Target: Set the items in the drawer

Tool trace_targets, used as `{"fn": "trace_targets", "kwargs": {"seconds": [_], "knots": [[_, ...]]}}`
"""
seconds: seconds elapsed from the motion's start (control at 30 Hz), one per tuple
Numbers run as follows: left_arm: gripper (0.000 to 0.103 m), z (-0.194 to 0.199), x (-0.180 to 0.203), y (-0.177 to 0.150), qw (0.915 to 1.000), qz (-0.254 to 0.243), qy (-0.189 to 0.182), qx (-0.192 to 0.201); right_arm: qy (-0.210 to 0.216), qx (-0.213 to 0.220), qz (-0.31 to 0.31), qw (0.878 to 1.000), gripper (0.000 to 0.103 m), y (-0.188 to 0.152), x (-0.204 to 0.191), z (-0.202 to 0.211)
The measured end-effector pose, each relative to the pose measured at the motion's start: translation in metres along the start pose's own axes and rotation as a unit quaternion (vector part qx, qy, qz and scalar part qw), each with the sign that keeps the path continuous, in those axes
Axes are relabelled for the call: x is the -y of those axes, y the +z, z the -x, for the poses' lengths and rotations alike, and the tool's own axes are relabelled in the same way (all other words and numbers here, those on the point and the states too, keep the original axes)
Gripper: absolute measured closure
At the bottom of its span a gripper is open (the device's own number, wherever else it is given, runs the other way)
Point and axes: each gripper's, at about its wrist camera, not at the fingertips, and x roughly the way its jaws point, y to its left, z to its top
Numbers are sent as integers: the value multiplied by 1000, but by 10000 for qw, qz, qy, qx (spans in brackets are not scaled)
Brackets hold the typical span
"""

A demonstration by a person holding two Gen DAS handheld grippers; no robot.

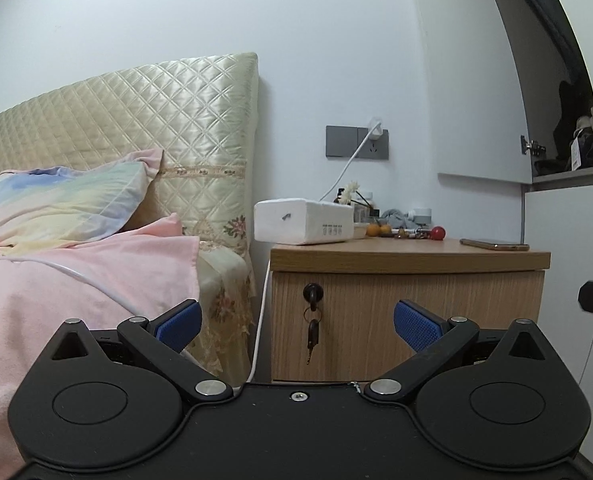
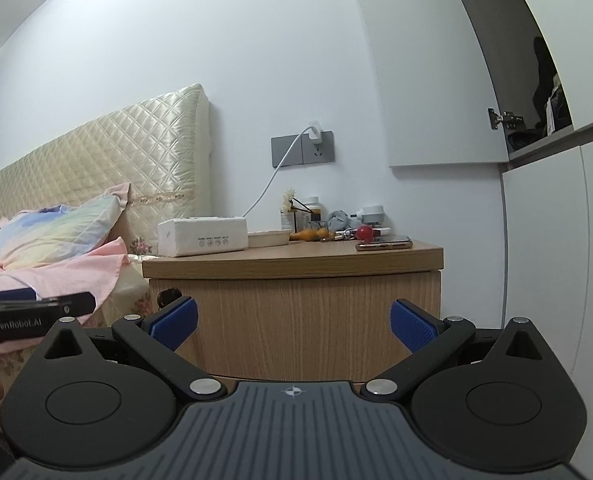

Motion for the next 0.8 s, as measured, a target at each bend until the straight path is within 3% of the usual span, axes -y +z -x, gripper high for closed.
{"fn": "trace_targets", "kwargs": {"seconds": [0.8], "knots": [[1, -8, 1, -6, 9996, -153, 41, -214, -113, -59, 20, 9999, 0, 0, 6, 4]]}}
